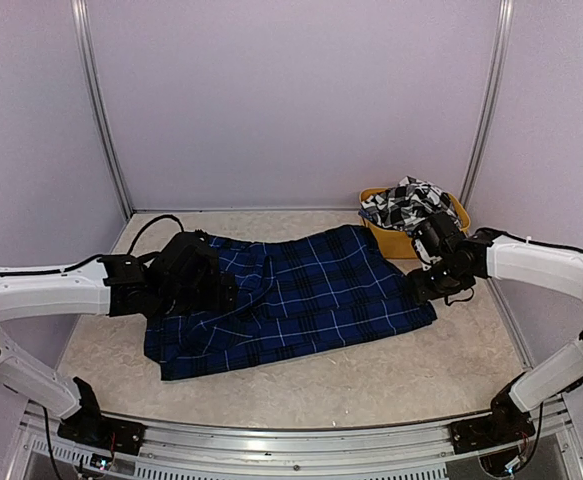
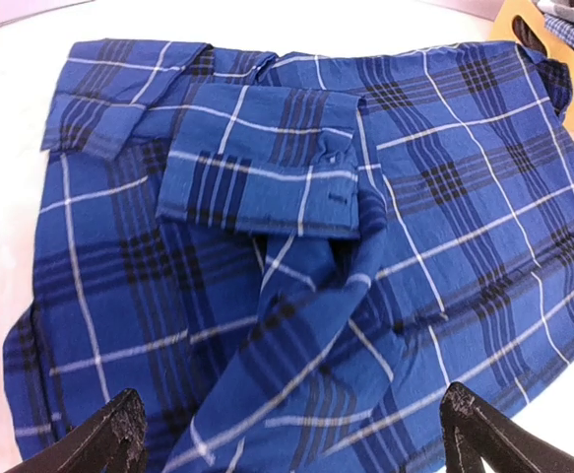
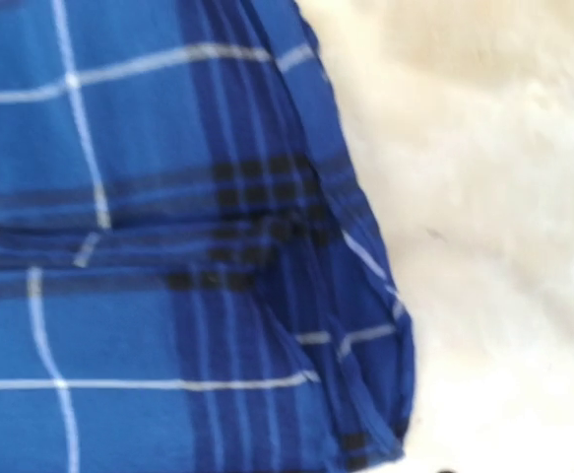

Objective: Fold and stack the long sleeve shirts
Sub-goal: Move the 1/3-folded shirt to the center of the board, then pick up the sleeve from the 1/3-folded shirt.

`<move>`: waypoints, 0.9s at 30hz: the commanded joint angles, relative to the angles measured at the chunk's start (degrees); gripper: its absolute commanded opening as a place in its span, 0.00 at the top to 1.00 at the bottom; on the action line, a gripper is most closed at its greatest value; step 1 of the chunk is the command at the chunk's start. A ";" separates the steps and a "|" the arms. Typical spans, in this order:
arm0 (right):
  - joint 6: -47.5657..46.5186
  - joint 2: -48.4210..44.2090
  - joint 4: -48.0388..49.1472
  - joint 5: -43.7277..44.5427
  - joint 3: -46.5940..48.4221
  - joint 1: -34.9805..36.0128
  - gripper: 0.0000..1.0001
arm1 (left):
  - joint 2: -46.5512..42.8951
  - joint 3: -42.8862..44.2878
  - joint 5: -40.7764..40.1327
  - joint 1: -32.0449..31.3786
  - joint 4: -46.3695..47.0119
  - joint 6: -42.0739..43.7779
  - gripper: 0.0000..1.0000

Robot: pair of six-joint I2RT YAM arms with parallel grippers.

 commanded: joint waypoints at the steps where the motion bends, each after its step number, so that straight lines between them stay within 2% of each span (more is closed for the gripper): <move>1: -1.55 -0.96 1.26 -2.88 0.96 0.63 0.40 | 7.26 4.76 6.13 4.99 6.75 9.06 0.02; 8: -1.43 0.32 3.06 -4.89 -0.52 1.21 0.41 | 21.79 15.05 9.31 10.93 9.02 14.26 0.10; 15: -1.33 2.15 4.36 -5.85 -1.67 1.96 0.42 | 36.72 26.00 11.06 13.71 7.59 18.16 0.09; 19: -1.37 2.96 4.99 -6.18 -2.08 2.35 0.42 | 42.68 30.14 8.09 14.10 6.42 19.39 0.11; 22: -1.41 3.70 5.43 -6.63 -2.10 2.68 0.42 | 45.49 32.32 7.68 14.29 6.76 20.04 0.21; 27: -1.25 4.70 5.61 -6.54 -2.24 3.40 0.42 | 47.06 33.32 7.72 14.94 7.05 20.68 0.49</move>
